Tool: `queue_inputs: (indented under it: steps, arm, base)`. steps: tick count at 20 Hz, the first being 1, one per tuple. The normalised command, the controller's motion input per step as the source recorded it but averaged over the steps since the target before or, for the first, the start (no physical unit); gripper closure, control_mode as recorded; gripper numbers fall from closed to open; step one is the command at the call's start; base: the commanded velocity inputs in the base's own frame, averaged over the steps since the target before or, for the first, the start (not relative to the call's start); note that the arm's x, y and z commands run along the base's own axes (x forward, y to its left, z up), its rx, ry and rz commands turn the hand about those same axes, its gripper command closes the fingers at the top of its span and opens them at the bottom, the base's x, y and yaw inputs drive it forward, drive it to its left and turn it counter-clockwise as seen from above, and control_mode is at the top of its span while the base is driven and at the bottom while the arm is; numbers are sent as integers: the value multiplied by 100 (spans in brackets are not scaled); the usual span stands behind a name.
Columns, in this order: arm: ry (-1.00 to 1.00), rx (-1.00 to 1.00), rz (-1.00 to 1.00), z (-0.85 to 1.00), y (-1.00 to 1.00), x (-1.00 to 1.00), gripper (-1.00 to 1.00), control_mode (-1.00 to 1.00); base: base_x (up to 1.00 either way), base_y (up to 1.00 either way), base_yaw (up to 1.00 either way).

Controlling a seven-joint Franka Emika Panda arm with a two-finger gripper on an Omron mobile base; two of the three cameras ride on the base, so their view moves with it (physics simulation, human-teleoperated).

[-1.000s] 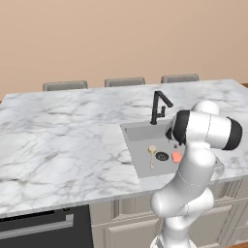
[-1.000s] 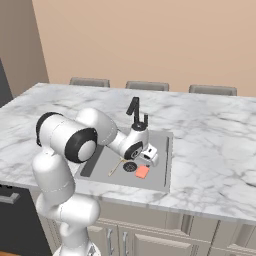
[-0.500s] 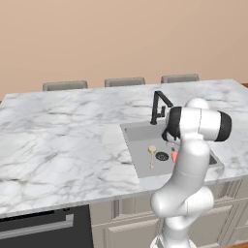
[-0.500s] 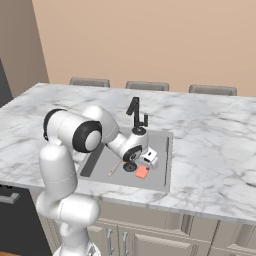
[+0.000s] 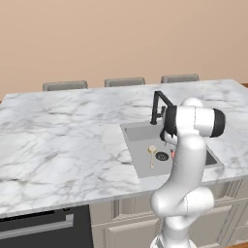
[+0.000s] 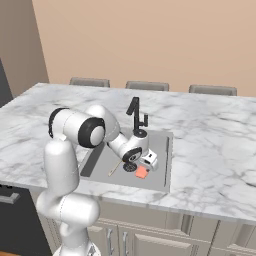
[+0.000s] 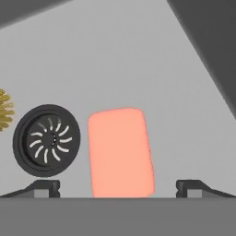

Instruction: Pick up the bar soap and dish brush from the sink, and place them back in the cabinet, and close the cabinet doors.

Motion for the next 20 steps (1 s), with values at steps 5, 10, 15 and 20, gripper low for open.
queue_inputs:
  steps: [5,10,15,20]
  arm:
    - [0,0,0,-22,0,11,-100,-100]
    - [0,2,0,-21,-5,12,-100,-100]
    - [0,3,0,-16,-14,3,-100,-100]
    - [1,1,0,-19,-8,0,-100,-100]
  base:
    - [0,0,0]
    - [0,0,0]
    - [0,0,0]
    - [0,0,0]
